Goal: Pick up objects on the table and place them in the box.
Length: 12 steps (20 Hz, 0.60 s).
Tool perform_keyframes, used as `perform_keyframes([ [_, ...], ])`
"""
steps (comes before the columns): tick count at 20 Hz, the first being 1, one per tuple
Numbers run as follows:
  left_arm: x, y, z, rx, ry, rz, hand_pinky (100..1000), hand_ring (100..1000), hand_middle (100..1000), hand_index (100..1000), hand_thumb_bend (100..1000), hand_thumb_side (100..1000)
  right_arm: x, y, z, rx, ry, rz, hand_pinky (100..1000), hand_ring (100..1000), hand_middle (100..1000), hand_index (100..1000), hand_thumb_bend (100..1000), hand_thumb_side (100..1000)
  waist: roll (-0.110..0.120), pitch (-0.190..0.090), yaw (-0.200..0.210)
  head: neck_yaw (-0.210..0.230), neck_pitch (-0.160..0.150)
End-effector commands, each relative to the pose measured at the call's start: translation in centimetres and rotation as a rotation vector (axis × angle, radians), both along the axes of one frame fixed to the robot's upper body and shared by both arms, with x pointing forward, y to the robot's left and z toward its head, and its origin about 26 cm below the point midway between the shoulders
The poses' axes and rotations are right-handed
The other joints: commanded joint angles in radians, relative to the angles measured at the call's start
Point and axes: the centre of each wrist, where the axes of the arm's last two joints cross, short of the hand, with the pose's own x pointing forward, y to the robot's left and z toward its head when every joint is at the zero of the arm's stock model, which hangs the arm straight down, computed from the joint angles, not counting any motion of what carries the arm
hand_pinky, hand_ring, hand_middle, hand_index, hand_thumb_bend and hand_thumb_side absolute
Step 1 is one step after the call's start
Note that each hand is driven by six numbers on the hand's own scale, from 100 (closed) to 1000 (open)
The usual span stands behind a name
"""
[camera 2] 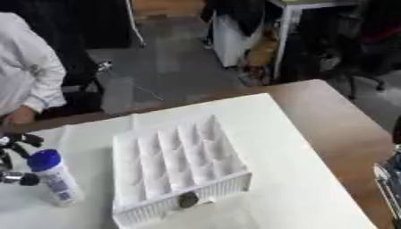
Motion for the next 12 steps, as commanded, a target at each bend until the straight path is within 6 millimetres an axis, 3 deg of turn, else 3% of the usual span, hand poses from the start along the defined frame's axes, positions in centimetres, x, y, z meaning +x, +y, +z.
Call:
perform_keyframes([
  [1,0.3,0.3,1.1,0.017,-0.030,-0.008,579,730,876,963,1000,538,-0.2,0.2,1.1,0.001,-0.048,0.017,389,452,428,582,100,1000,-0.001,-0.009,-0.002,0.008,-0.014],
  [12,0.8,0.0,-0.1,0.022,-0.017,-0.022,579,726,870,960,1000,534,-0.1,0.3,1.2,0.001,-0.051,0.026,390,452,428,582,100,1000,0.000,-0.008,-0.008,0.008,-0.017],
])
